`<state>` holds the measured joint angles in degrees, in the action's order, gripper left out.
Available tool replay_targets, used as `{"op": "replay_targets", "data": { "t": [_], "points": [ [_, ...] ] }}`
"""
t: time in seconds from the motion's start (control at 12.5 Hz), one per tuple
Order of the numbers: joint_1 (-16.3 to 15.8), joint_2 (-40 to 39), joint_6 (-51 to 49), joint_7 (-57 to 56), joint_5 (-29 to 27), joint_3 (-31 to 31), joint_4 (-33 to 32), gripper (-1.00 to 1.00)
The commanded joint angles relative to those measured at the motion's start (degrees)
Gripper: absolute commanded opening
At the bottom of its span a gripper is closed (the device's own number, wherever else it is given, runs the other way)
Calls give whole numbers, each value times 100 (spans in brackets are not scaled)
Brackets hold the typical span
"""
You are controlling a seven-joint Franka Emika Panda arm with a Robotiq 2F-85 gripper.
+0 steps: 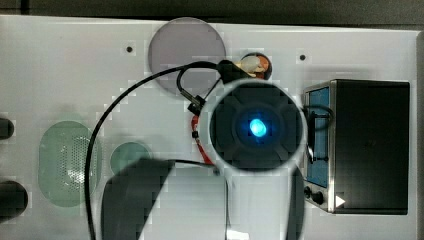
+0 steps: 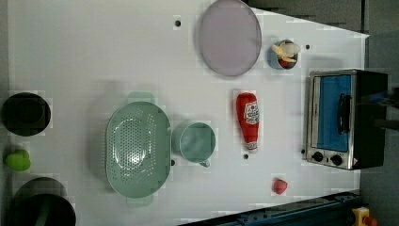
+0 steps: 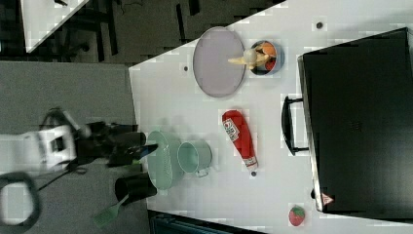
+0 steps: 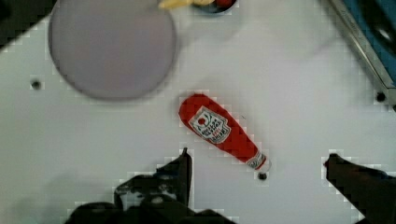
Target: Pick Ketchup from the table and place it in strainer.
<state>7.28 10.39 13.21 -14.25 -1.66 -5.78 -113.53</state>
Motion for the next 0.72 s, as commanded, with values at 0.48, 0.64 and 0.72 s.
{"op": "replay_targets", "data": {
  "t": [0.48, 0.64, 0.72],
  "points": [
    [0, -896, 1929, -3744, -8, -286, -1522, 100],
    [0, -1081, 2522, -4359, -5, -286, -1833, 100],
    [-2, -1194, 2816, -4470, -2, -288, -1979, 100]
  ]
}}
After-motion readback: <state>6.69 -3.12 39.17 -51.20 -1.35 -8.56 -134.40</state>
